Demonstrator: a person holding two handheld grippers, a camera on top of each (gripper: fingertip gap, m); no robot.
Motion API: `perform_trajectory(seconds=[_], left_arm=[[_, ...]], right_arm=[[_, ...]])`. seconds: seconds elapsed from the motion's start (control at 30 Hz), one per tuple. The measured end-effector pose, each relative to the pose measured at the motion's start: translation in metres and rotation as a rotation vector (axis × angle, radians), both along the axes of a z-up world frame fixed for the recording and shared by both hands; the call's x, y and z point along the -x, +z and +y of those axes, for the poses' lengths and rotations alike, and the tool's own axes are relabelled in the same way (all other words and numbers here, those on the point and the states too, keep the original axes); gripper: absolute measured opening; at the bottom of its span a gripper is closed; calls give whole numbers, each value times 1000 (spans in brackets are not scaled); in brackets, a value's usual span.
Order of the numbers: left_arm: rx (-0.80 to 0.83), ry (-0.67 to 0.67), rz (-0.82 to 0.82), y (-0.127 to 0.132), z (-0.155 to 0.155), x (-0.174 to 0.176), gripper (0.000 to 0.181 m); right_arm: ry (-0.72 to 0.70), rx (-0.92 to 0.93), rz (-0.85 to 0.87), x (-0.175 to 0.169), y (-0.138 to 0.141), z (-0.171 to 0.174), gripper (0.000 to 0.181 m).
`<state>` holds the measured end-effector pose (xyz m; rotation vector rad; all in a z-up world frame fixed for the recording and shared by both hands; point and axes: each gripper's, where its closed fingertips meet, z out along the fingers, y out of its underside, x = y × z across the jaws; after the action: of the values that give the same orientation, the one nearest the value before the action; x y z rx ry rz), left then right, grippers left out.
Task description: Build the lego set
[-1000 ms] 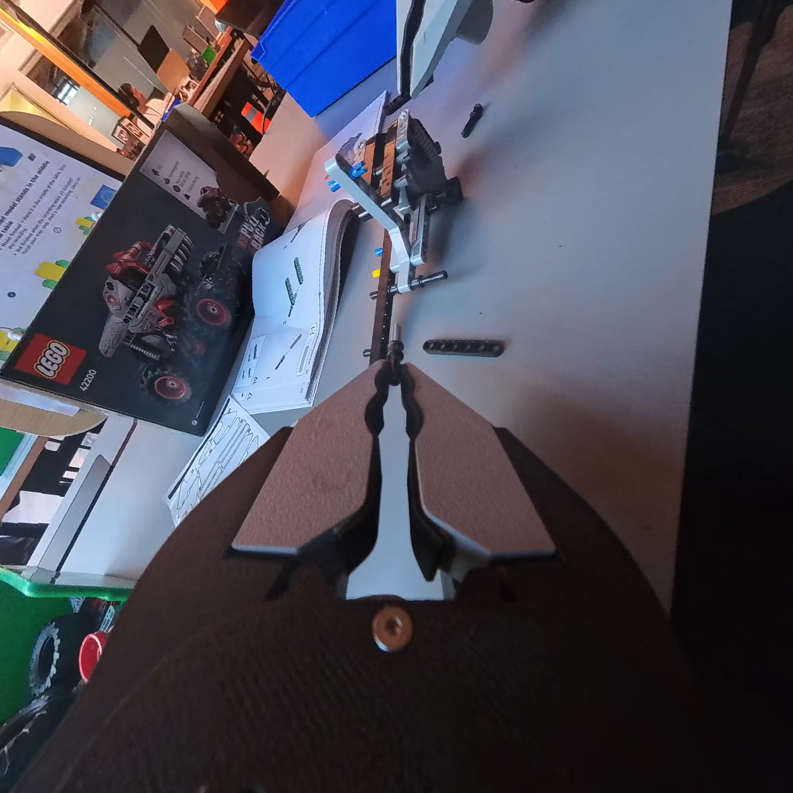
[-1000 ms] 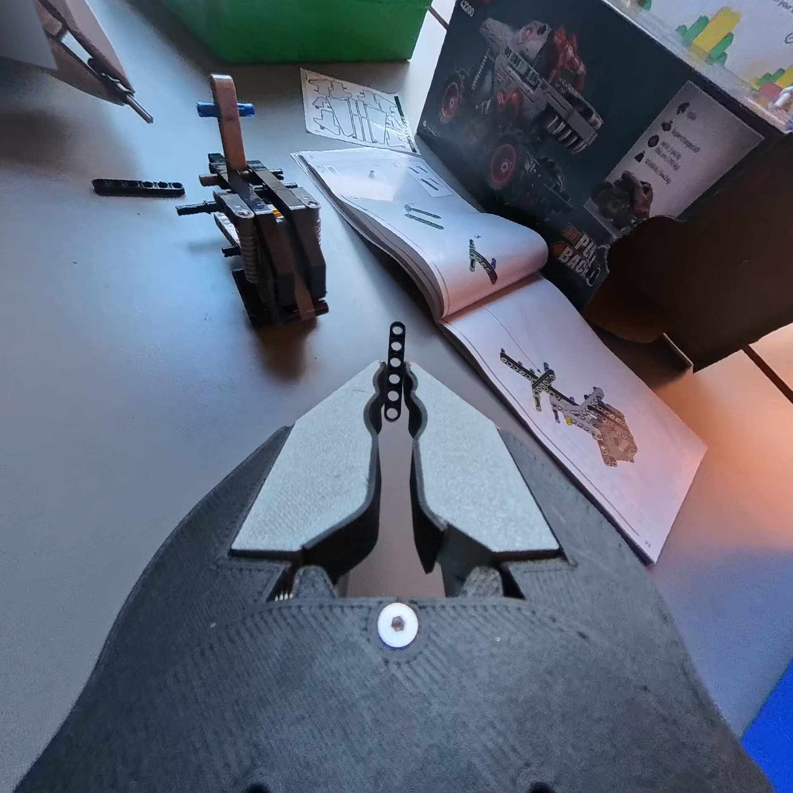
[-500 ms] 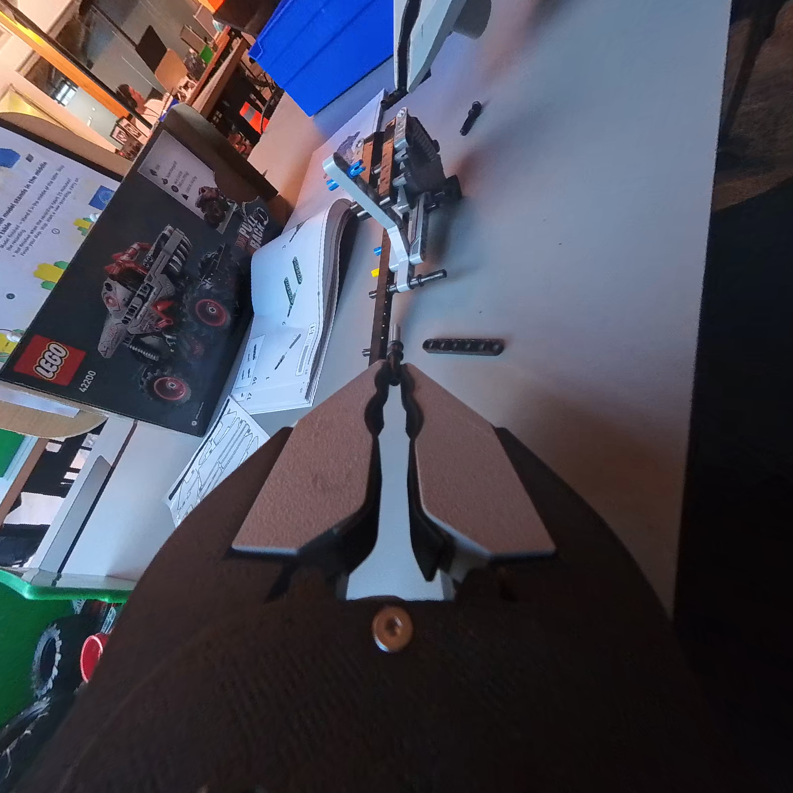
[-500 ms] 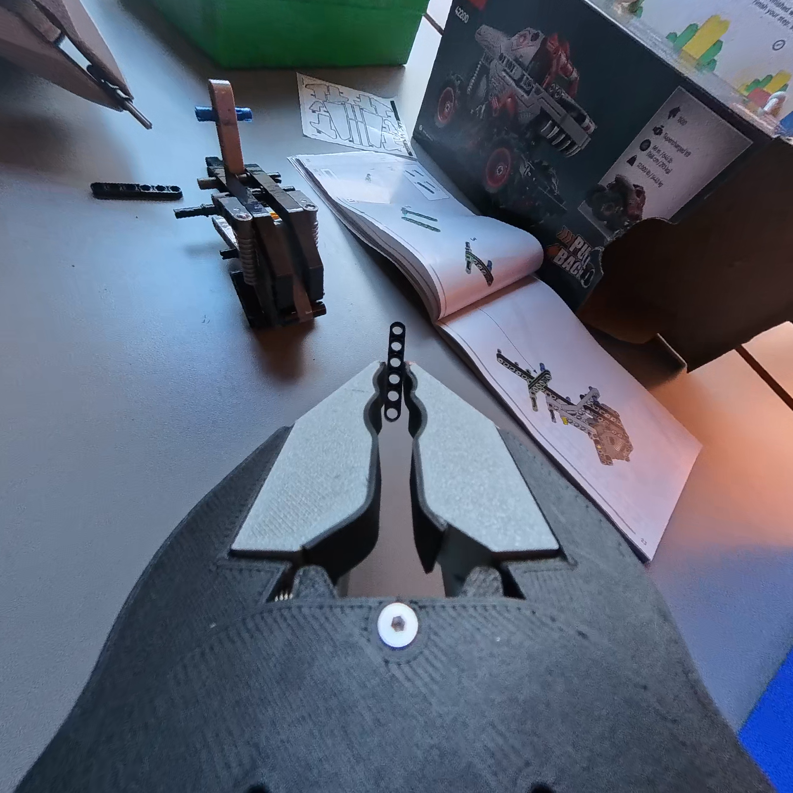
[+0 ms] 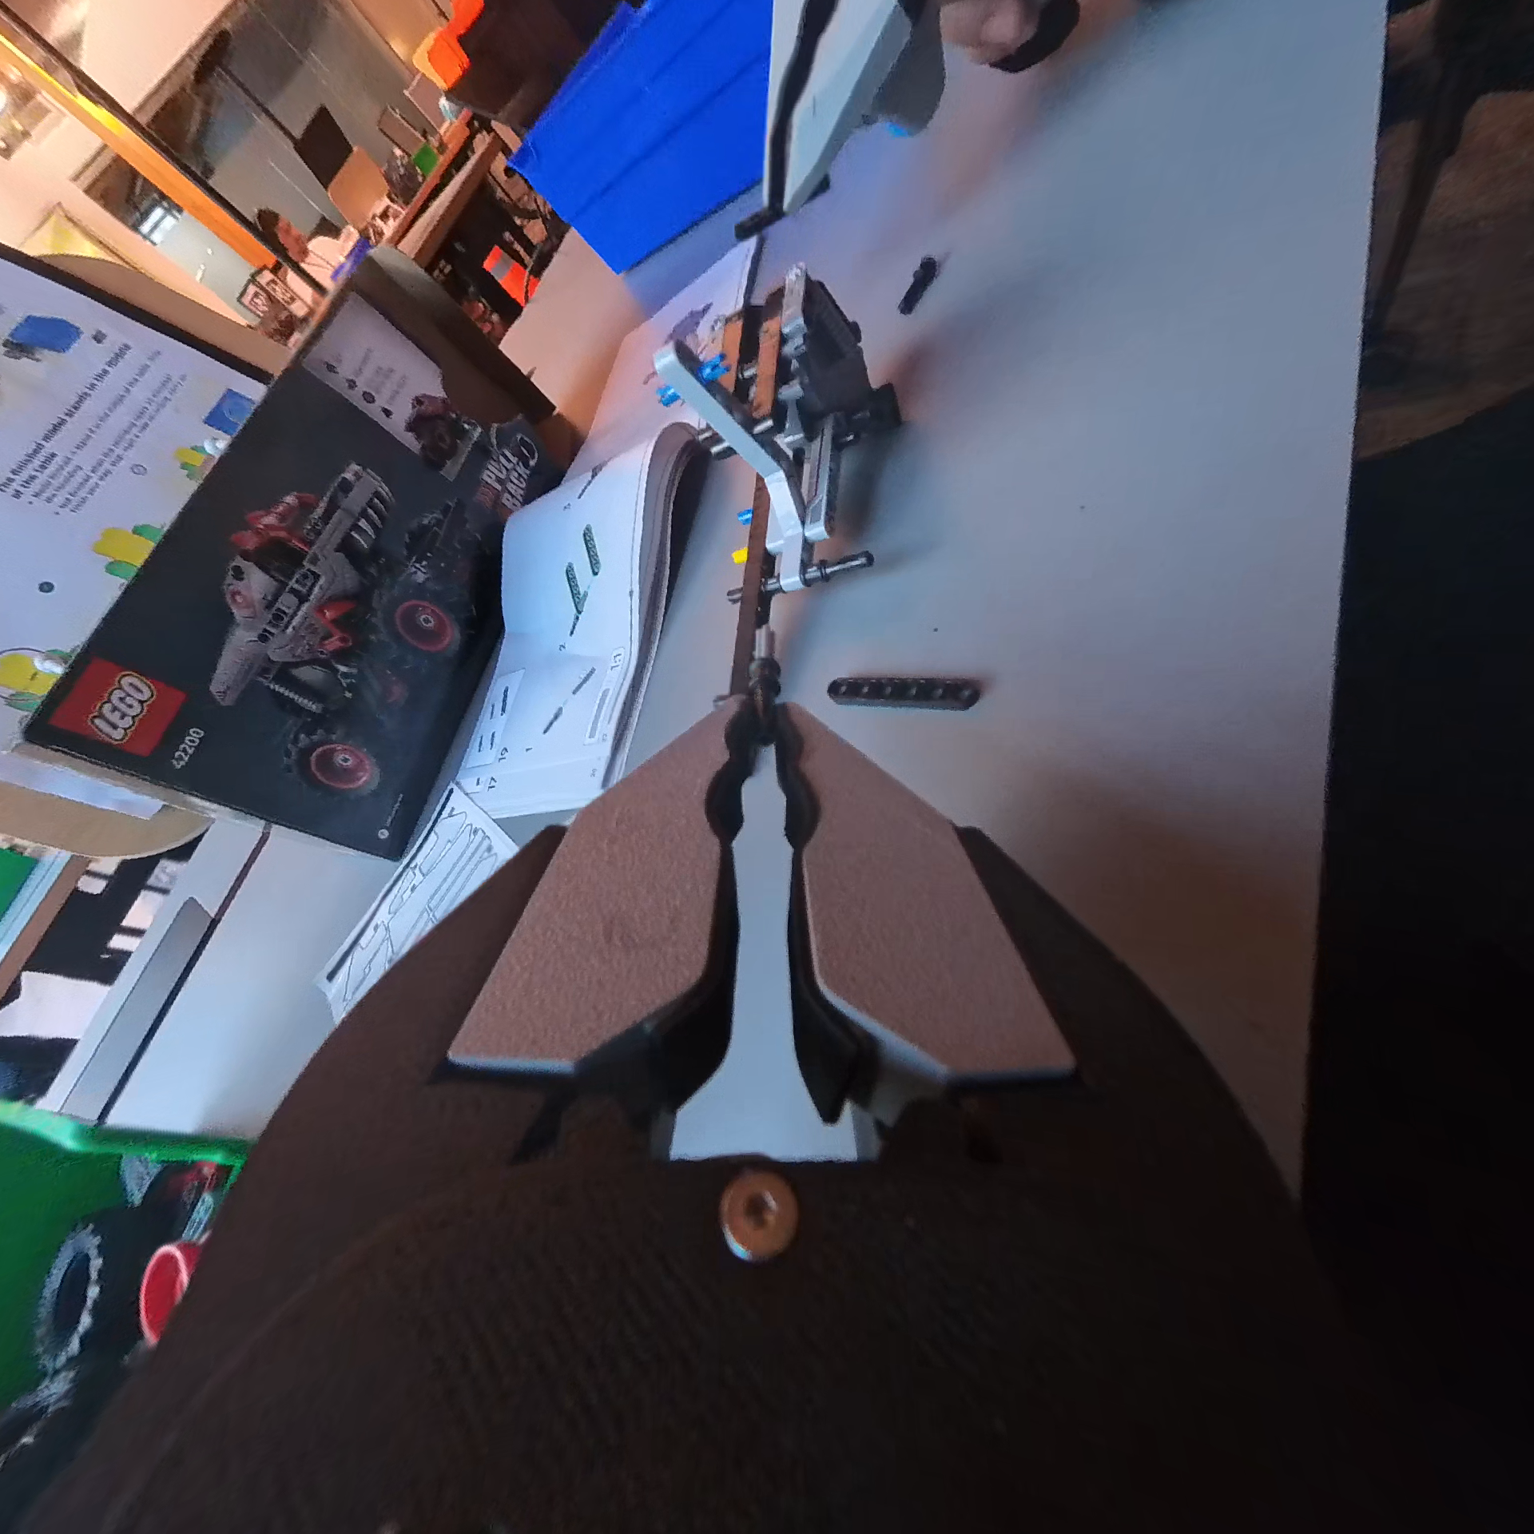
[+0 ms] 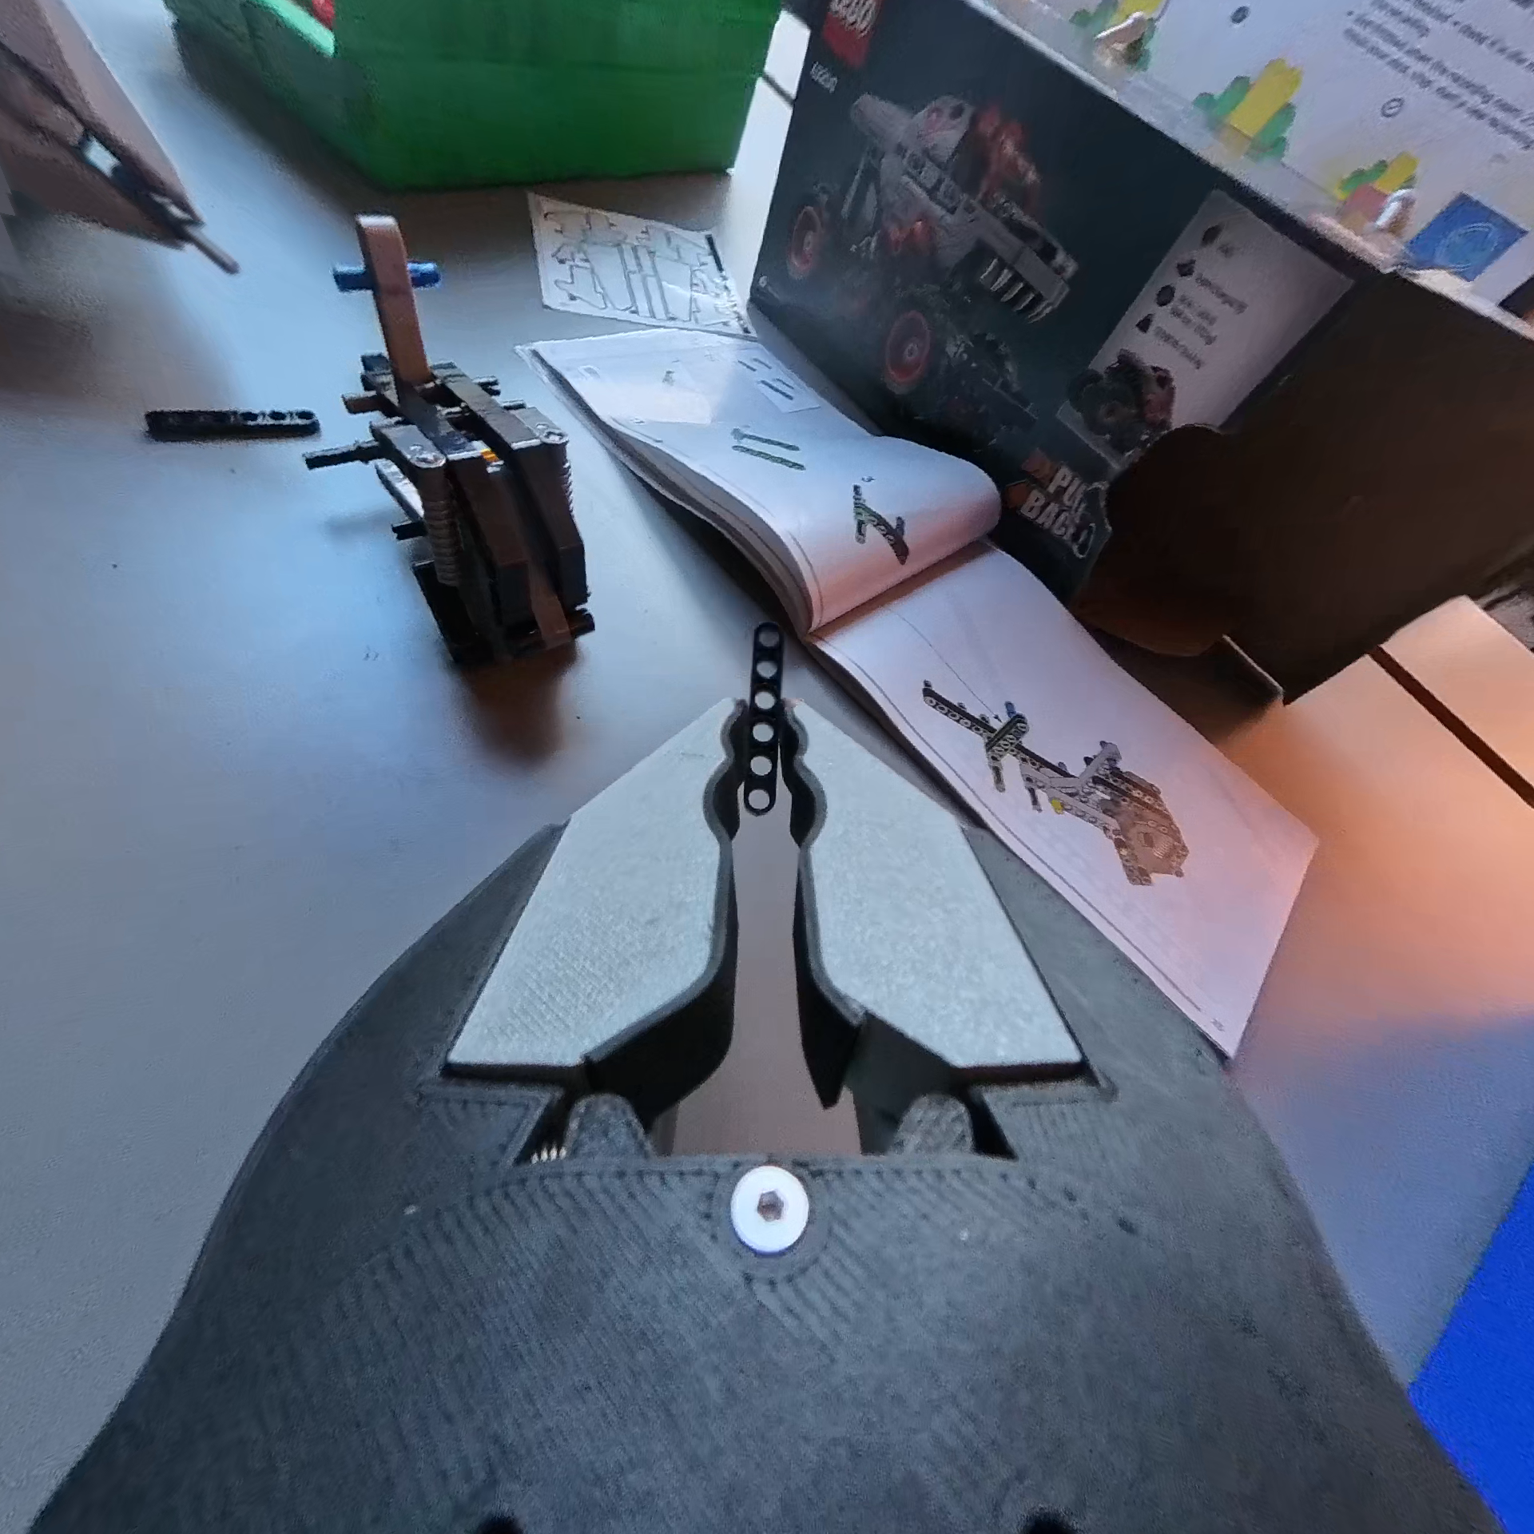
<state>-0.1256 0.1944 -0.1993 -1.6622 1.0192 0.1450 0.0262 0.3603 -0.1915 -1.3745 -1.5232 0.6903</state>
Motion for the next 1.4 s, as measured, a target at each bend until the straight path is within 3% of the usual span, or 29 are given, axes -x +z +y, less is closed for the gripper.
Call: perform_trajectory(seconds=[0.03,0.2,0.37,0.5,0.67,0.77,0.83,1.07,1.4], left_arm=[[-3,-2,-12,2,0,0,1],[4,-24,-74,8,-2,-1,2],[-31,-88,-188,26,-11,-7,1],[-42,-184,-294,40,-26,-16,2],[11,-313,-517,59,-41,-24,2],[73,-487,-762,82,-60,-38,3],[89,-523,-867,89,-62,-41,3],[111,-574,-868,87,-69,-58,2],[8,-590,-857,94,-71,-54,3]], right_arm=[[0,11,18,-1,3,0,4],[38,72,155,0,27,-14,4],[178,56,323,30,59,-78,3],[368,88,328,62,59,-142,4],[509,161,313,82,54,-184,4],[537,179,370,84,63,-194,4],[550,179,407,83,70,-199,4],[556,155,467,79,79,-214,4],[424,-262,417,71,93,-228,4]])
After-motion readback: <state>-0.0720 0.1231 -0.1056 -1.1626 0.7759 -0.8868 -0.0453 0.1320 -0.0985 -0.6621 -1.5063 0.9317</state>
